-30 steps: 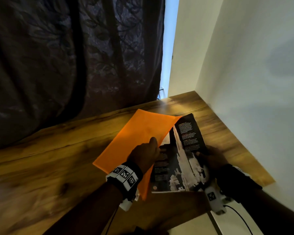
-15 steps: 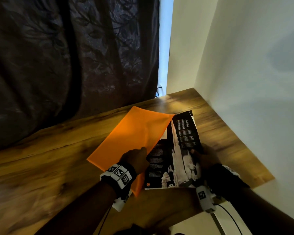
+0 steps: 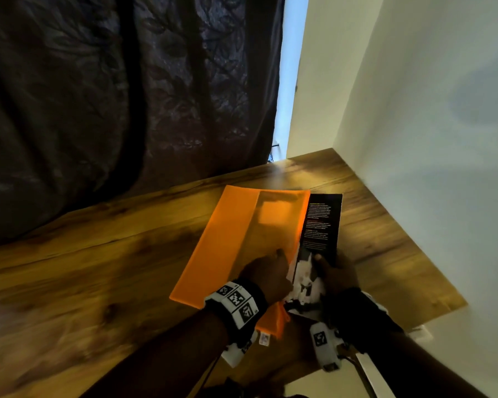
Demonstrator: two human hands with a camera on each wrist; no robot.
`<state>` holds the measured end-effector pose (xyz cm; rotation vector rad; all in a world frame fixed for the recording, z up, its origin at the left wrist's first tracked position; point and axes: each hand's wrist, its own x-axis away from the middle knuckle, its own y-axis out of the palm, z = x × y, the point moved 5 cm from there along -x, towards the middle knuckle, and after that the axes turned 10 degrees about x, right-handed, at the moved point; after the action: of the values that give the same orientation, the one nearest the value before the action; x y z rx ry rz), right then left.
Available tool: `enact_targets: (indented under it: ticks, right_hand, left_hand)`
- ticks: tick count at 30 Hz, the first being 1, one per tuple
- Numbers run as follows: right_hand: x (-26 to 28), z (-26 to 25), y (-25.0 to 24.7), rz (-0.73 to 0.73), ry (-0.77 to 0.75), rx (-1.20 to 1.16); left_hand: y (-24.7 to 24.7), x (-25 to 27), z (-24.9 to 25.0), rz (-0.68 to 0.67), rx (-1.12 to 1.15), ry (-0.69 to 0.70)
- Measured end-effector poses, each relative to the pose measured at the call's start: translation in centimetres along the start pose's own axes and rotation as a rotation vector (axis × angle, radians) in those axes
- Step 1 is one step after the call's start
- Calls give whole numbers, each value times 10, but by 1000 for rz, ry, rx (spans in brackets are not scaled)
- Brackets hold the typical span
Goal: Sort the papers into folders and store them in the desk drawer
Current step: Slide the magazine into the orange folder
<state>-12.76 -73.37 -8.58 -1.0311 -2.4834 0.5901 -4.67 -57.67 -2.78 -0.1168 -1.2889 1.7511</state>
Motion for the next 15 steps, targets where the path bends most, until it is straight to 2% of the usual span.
enact_targets:
  ticks: [2, 4, 7, 15]
  right_hand:
    - [5, -3, 11, -25, -5, -37]
    - [8, -3, 15, -12, 71, -81]
    - [0, 9, 10, 23, 138, 46]
    - [-6, 12, 10, -124, 136, 238]
  left_hand:
    - [4, -2, 2, -1, -26, -1]
    - [6, -4, 2, 2, -98, -14]
    - [9, -5, 5, -26, -218, -28]
    - [9, -24, 4, 20, -299, -81]
